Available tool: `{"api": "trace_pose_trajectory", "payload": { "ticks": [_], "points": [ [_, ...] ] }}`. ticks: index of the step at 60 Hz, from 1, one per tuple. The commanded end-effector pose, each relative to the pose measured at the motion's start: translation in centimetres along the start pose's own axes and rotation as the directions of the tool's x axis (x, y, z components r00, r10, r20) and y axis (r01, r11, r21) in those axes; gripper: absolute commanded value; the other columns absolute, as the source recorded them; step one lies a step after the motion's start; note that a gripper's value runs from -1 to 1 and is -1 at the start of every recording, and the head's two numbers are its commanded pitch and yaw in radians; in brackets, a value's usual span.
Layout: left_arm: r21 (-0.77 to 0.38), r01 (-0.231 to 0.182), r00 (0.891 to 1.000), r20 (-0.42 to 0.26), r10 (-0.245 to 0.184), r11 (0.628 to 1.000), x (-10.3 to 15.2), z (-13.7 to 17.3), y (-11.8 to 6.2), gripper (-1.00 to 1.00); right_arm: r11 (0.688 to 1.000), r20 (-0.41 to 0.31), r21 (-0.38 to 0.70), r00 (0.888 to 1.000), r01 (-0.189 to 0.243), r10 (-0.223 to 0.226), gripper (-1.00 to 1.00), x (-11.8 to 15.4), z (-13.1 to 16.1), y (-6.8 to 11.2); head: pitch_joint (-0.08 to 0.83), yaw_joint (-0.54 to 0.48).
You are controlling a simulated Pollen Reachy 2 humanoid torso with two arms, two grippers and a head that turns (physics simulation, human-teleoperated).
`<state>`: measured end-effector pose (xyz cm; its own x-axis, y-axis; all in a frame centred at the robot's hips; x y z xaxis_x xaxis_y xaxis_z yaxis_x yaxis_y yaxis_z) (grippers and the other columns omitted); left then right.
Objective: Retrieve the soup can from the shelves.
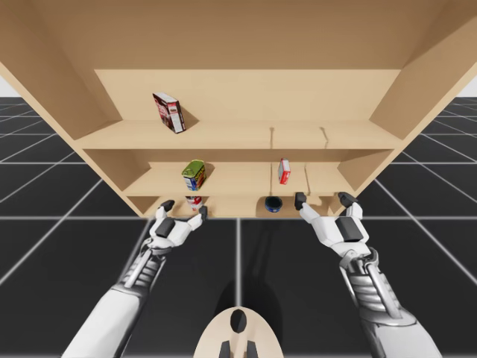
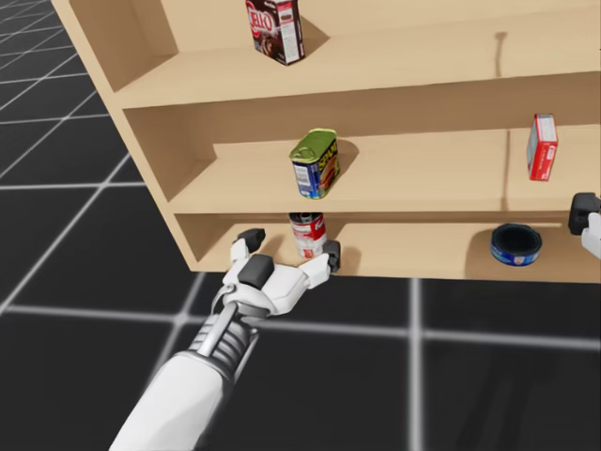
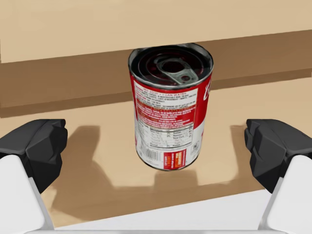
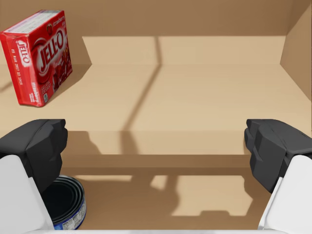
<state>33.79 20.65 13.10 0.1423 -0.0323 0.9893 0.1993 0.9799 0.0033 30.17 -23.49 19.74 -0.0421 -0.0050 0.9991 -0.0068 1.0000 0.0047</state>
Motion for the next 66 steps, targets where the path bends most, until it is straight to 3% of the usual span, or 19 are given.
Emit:
{"api": "trace_pose_trajectory", "payload": {
  "ticks": [1,16,24,25,26,28,29,37,45,51,58,66],
  "points": [
    [-0.012,-0.070,0.998,-0.011,0.070,0.997,-0.1,-3.0,-2.5,-1.00,1.000,-0.001,0.002,1.000,0.021,-0.021,-1.00,-0.1,0.1,0.4,0.579,0.26],
    [-0.016,-0.108,0.992,-0.072,0.106,0.994,-0.3,-5.8,-2.9,-1.00,1.000,0.002,0.001,1.000,0.025,-0.025,-1.00,0.1,0.2,0.3,0.580,0.25],
    [-0.034,-0.141,0.984,-0.118,0.137,0.989,-0.5,-6.6,-3.1,-0.94,1.000,0.003,0.000,1.000,0.028,-0.028,-1.00,0.1,0.3,0.2,0.579,0.25],
    [-0.035,-0.143,0.983,-0.121,0.138,0.989,-0.6,-6.7,-3.1,-0.68,1.000,0.003,0.001,1.000,0.028,-0.028,-1.00,0.1,0.3,0.2,0.579,0.25],
    [-0.033,-0.143,0.983,-0.121,0.138,0.989,-0.6,-6.7,-3.2,-0.57,1.000,0.003,0.001,1.000,0.028,-0.028,-1.00,0.1,0.3,0.2,0.579,0.24],
    [-0.045,-0.154,0.980,-0.134,0.147,0.987,-0.7,-6.7,-3.2,0.78,1.000,0.002,0.001,1.000,0.028,-0.028,-1.00,0.1,0.3,0.2,0.579,0.24],
    [-0.049,-0.163,0.978,-0.139,0.155,0.985,-0.7,-6.6,-3.2,0.99,1.000,0.002,0.001,1.000,0.028,-0.028,-1.00,0.1,0.3,0.2,0.580,0.24],
    [-0.070,-0.177,0.976,-0.143,0.166,0.982,-0.5,-6.5,-3.2,1.00,1.000,0.002,0.002,1.000,0.030,-0.030,-1.00,0.2,0.3,0.2,0.581,0.24],
    [-0.091,-0.184,0.982,-0.068,0.178,0.979,0.7,-5.9,-3.1,1.00,0.999,0.003,0.001,0.999,0.033,-0.033,-1.00,0.2,0.3,0.2,0.579,0.24],
    [-0.103,-0.162,0.987,-0.021,0.161,0.981,1.9,-4.5,-2.9,1.00,0.999,0.004,0.000,0.999,0.034,-0.034,-1.00,0.2,0.3,0.1,0.577,0.24],
    [-0.107,-0.148,0.989,-0.026,0.146,0.983,2.2,-2.9,-2.6,1.00,0.999,0.004,-0.003,0.999,0.033,-0.033,-1.00,0.2,0.3,0.1,0.576,0.23],
    [-0.115,-0.102,0.995,-0.004,0.102,0.988,2.1,0.3,-2.2,1.00,0.999,0.004,-0.004,0.999,0.033,-0.033,-1.00,0.2,0.3,0.2,0.574,0.23]
  ]
}}
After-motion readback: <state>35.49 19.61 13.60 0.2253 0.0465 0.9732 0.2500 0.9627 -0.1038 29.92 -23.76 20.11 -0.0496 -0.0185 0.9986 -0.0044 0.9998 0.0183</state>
